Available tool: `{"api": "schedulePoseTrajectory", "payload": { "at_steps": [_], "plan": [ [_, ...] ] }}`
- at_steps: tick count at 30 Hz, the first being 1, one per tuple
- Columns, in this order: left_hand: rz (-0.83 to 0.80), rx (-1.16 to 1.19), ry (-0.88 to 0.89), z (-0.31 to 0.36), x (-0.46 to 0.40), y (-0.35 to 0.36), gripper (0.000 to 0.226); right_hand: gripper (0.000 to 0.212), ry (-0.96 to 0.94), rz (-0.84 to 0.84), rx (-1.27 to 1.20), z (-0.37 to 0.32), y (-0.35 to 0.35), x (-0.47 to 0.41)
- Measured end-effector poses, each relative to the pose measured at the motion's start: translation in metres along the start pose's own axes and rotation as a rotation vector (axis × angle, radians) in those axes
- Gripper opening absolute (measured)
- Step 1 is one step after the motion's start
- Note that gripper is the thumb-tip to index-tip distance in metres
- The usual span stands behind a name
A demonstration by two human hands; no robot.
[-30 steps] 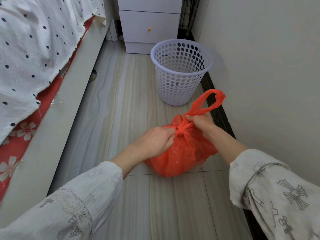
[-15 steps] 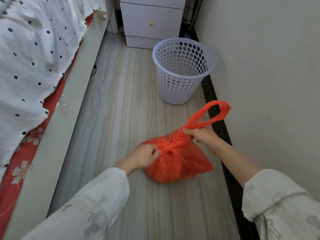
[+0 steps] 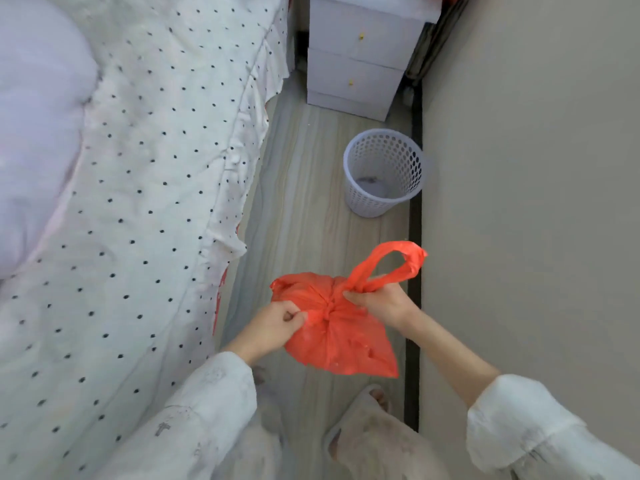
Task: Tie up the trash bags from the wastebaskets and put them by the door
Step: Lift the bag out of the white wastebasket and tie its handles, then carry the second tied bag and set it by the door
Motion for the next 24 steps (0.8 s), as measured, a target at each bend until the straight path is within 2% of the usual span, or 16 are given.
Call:
{"api": "schedulePoseTrajectory", "payload": {
  "at_steps": [5,11,14,19,24],
  "plan": [
    [0.052,0.125,-0.005,0.025,0.141,-0.081,0.014,0.021,-0.078,-0.081,0.119,-0.099,0.016,0.111],
    [0.250,0.180,-0.097,0.026,0.264,-0.126,0.018,0.018,-0.245,-0.320,0.251,-0.180,0.055,0.206],
    [0.419,0.224,-0.187,0.018,0.311,-0.135,0.013,0.018,-0.335,-0.454,0.342,-0.212,0.084,0.235],
    [0.659,0.376,-0.322,-0.005,0.396,-0.134,0.029,0.022,-0.459,-0.658,0.495,-0.250,0.145,0.281],
    [0.840,0.574,-0.477,-0.030,0.497,-0.092,0.016,0.015,-0.552,-0.891,0.618,-0.253,0.223,0.358]
  ]
}}
Point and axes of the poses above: each hand's wrist, its own x-axis away from the middle knuckle, its own y-axis out of the palm, z = x × y, the point moved 3 cm from there along -x, towards the middle knuckle, and after that the axes turned 15 degrees about -x, right-handed, at the moved point
